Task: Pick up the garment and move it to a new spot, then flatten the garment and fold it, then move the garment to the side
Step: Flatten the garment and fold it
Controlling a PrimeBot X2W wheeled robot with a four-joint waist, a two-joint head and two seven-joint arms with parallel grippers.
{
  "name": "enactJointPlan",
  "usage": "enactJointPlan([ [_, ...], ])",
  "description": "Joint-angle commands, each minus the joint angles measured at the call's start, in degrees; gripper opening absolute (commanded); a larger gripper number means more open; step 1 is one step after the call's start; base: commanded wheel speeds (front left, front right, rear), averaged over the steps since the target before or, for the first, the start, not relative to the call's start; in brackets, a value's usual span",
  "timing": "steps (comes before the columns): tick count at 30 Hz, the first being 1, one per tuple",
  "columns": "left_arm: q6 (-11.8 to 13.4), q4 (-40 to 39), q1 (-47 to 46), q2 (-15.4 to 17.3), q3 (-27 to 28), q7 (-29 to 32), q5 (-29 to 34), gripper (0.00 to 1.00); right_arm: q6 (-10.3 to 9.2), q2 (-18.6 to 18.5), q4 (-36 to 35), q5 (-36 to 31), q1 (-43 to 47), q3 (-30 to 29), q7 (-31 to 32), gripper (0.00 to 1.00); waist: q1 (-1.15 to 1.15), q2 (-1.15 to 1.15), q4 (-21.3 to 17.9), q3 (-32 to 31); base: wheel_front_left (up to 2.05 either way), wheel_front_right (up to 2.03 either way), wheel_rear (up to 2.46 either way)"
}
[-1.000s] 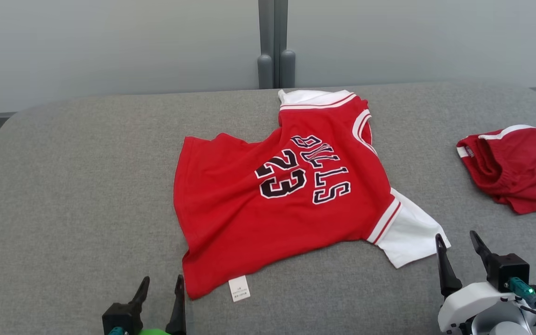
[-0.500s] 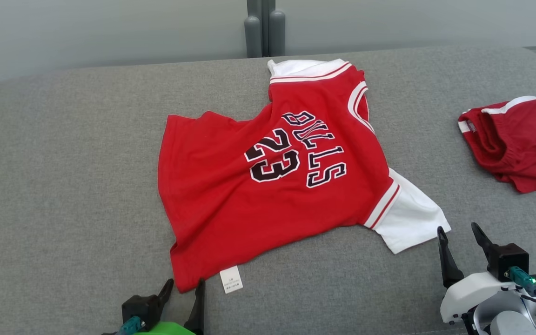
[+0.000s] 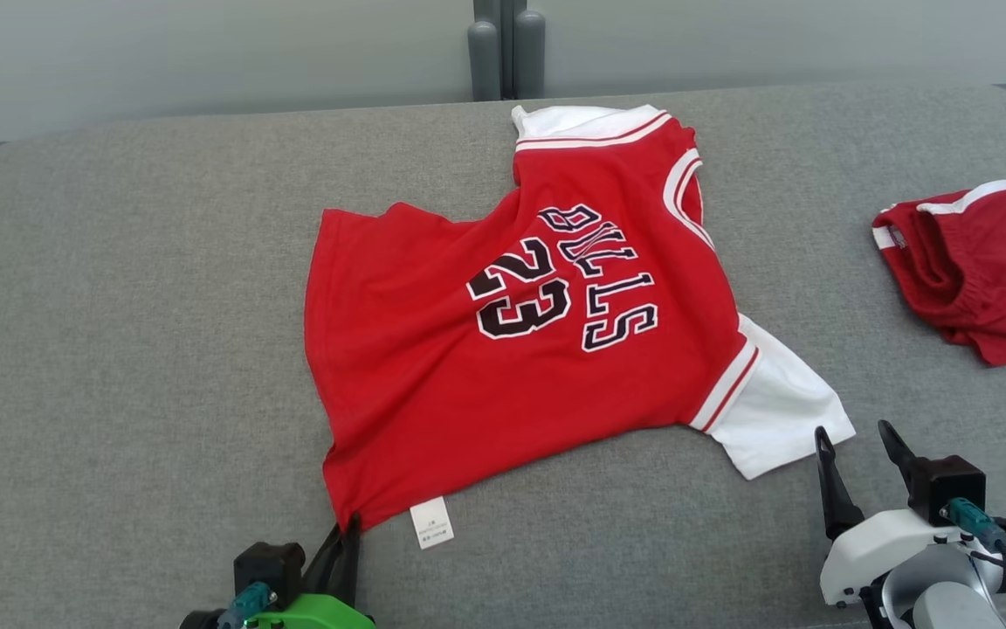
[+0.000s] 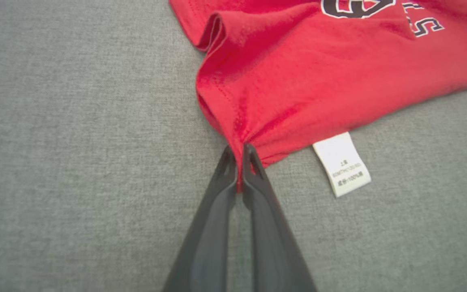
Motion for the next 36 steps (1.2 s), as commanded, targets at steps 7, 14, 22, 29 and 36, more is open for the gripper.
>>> enactJointPlan([
  [7,0.04,-1.05,0.57,0.30,1.99,0.05,2.19,0.00,-0.11,0.48,2.89,0.09,-1.16,-2.16,-0.01,1.00,0.00,0.00,1.78,-0.13,0.00,0.00,0.00],
  [14,0.30,-1.38,0.67,0.31,2.75,0.05,3.08,0.00,-0.11,0.94,6.69,-0.26,-2.91,-3.50,-0.01,1.00,0.00,0.00,3.31,0.52,0.00,0.00,0.00],
  [22,1.93,-0.38,0.18,0.31,3.87,0.05,4.53,0.00,-0.11,1.21,10.39,-0.90,-4.53,-3.95,-0.01,1.00,0.00,0.00,4.37,1.16,0.00,0.00,0.00],
  [29,3.99,0.97,0.10,0.38,5.19,0.09,5.63,0.00,-0.11,1.35,11.19,-0.27,-5.04,-3.62,0.00,1.00,0.00,0.00,4.78,1.36,0.00,0.00,0.00],
  [36,3.71,1.42,0.01,0.41,5.68,0.10,5.64,0.00,-0.11,1.27,11.52,1.08,-5.00,-2.35,0.06,0.00,0.00,0.00,5.05,1.30,0.00,0.00,0.00],
])
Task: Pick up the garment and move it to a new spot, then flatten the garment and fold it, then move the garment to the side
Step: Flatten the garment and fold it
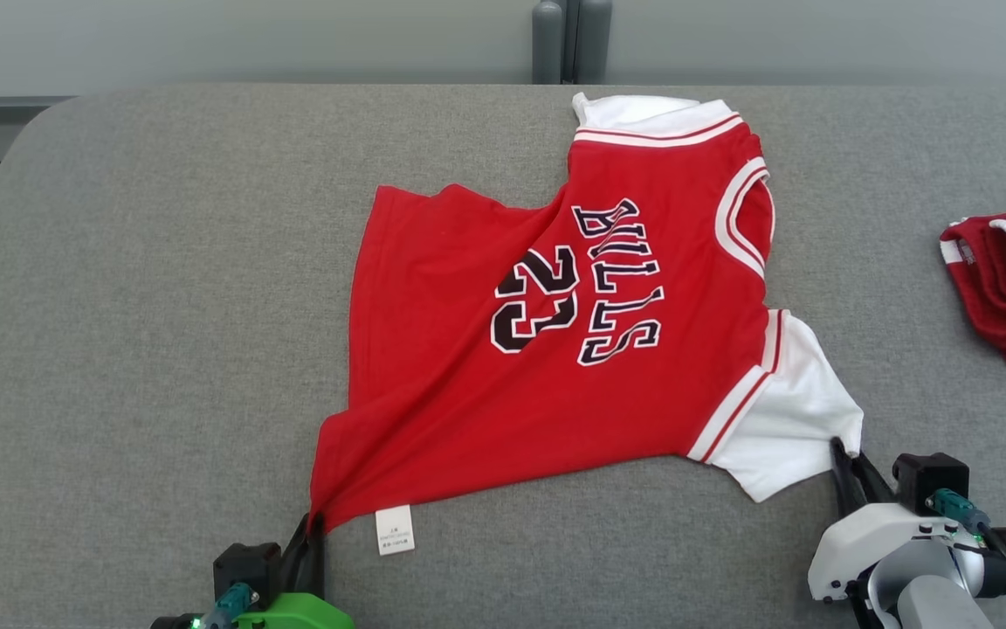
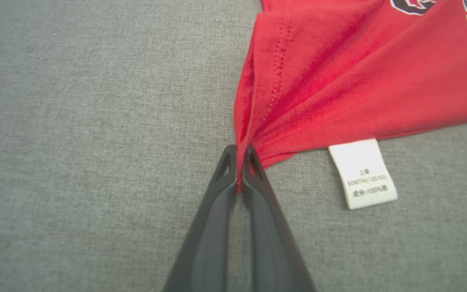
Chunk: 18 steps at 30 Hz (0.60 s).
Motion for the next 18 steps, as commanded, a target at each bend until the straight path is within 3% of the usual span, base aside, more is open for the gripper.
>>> enactJointPlan([
  [1,0.01,0.34,0.00,0.53,0.41,0.12,-0.28,0.00,-0.13,-0.35,-0.33,0.62,0.03,0.03,0.14,0.00,0.00,0.00,-0.06,-0.15,0.00,0.00,0.00],
  [6,-0.80,-1.05,1.02,0.48,-0.14,0.10,-0.78,0.00,-0.12,-0.39,-3.50,1.95,1.79,0.59,0.08,0.00,0.00,0.00,-0.68,-2.45,0.00,0.00,0.00],
  [11,-2.38,-6.23,1.67,0.43,-0.93,0.07,1.74,0.00,-0.12,-0.12,-11.65,5.15,3.87,2.54,0.07,0.00,0.00,0.00,-1.95,-6.90,0.00,0.00,0.00],
  [18,-4.34,-12.99,-4.90,0.94,0.49,0.07,4.24,0.00,-0.12,-2.10,-18.66,8.23,-2.05,6.11,0.07,0.00,0.00,0.00,-3.27,-8.10,0.00,0.00,0.00],
])
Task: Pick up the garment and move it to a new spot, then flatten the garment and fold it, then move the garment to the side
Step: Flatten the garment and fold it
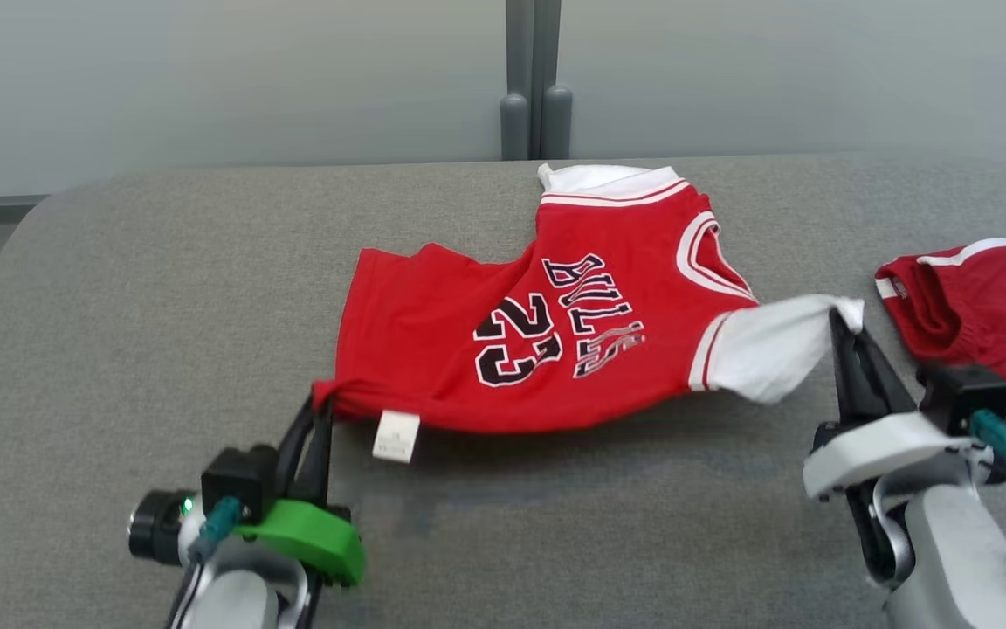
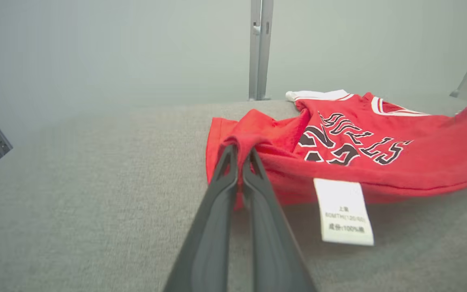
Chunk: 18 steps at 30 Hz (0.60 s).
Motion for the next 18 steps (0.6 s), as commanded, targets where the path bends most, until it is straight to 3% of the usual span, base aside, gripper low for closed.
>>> enactJointPlan([
  [1,-0.36,-0.83,-2.13,1.00,0.59,-0.01,0.68,0.00,-0.11,-0.73,-0.82,0.31,-1.59,0.54,-0.02,0.00,0.00,0.00,-0.67,-0.34,0.00,0.00,0.00],
  [6,-1.43,-0.03,-9.11,3.33,2.20,-0.01,1.45,0.00,-0.11,-3.01,-1.42,0.65,-7.44,3.66,-0.02,0.00,0.00,0.00,-1.50,2.18,0.00,0.00,0.00],
  [13,-2.37,5.18,-22.20,7.17,0.42,0.00,3.21,0.00,-0.11,-6.46,1.05,-0.05,-18.50,7.35,-0.02,0.00,0.00,0.00,-2.49,12.72,0.00,0.00,0.00],
  [18,-2.74,9.79,-36.50,9.82,-1.20,0.00,3.72,0.00,-0.11,-9.09,4.21,-1.54,-31.63,8.58,-0.02,0.00,0.00,0.00,-2.79,23.26,0.00,0.00,0.00],
])
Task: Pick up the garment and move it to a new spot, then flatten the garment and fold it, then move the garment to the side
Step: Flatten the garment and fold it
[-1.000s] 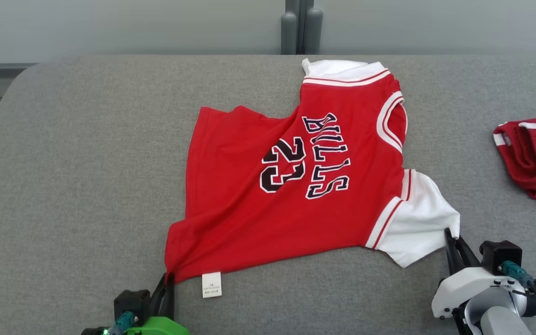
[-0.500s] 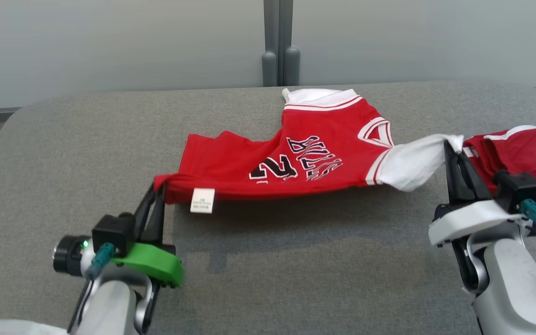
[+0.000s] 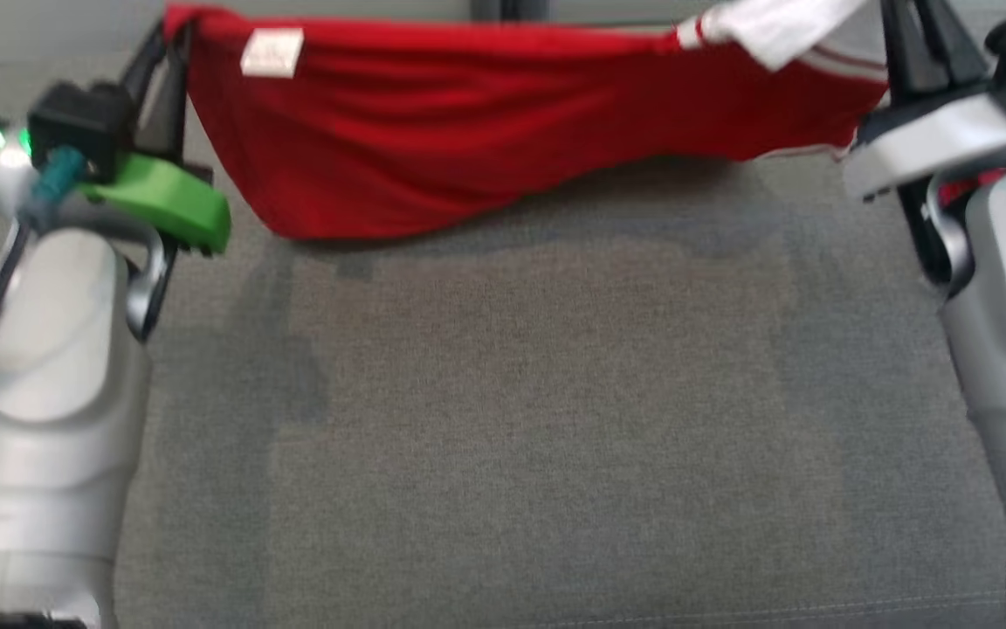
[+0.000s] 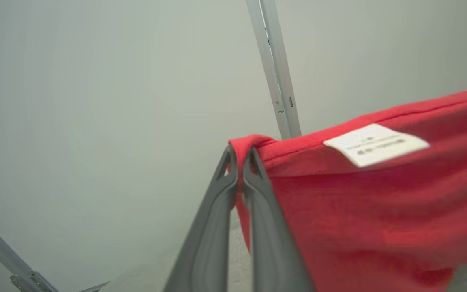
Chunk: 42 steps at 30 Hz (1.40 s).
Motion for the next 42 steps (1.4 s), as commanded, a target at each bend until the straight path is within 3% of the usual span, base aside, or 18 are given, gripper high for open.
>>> enactJointPlan([
  [1,-0.17,1.00,-4.50,0.71,-0.50,0.00,0.41,0.00,-0.10,-0.82,1.19,-0.86,-4.18,0.51,-0.02,0.00,0.00,0.00,-0.87,13.62,0.00,0.00,0.00],
  [7,-0.23,4.48,-23.24,3.42,-3.57,0.00,3.46,0.00,-0.11,-2.18,6.94,-3.75,-24.04,0.00,-0.02,0.00,0.00,0.00,-1.28,22.76,0.00,0.00,0.00],
  [14,1.88,4.59,-43.18,5.67,-5.49,0.00,7.82,0.00,-0.10,-2.83,7.85,-12.98,-44.52,-4.49,-0.02,0.00,0.00,0.00,-1.40,25.07,0.00,0.00,0.00],
  [20,3.68,0.82,-49.24,6.96,-6.33,0.02,8.06,0.00,-0.09,-1.78,3.81,-17.32,-50.29,-7.10,-0.01,0.00,0.00,0.00,-1.20,24.51,0.00,0.00,0.00],
  [29,4.24,3.34,-32.19,7.16,-4.32,0.02,1.84,0.00,-0.11,-2.00,5.55,-9.82,-35.81,-5.55,-0.02,0.00,0.00,0.00,-1.42,25.15,0.00,0.00,0.00],
  [35,5.01,3.16,-13.47,3.46,0.68,0.00,-4.64,0.00,-0.11,-1.58,3.35,0.14,-18.22,-2.50,-0.02,0.00,0.00,0.00,-2.24,21.67,0.00,0.00,0.00],
  [42,4.05,3.49,3.00,-0.01,3.99,0.01,-5.64,0.00,-0.11,-1.97,0.96,8.79,-1.03,1.29,-0.02,0.00,0.00,0.00,-3.22,16.13,0.00,0.00,0.00],
])
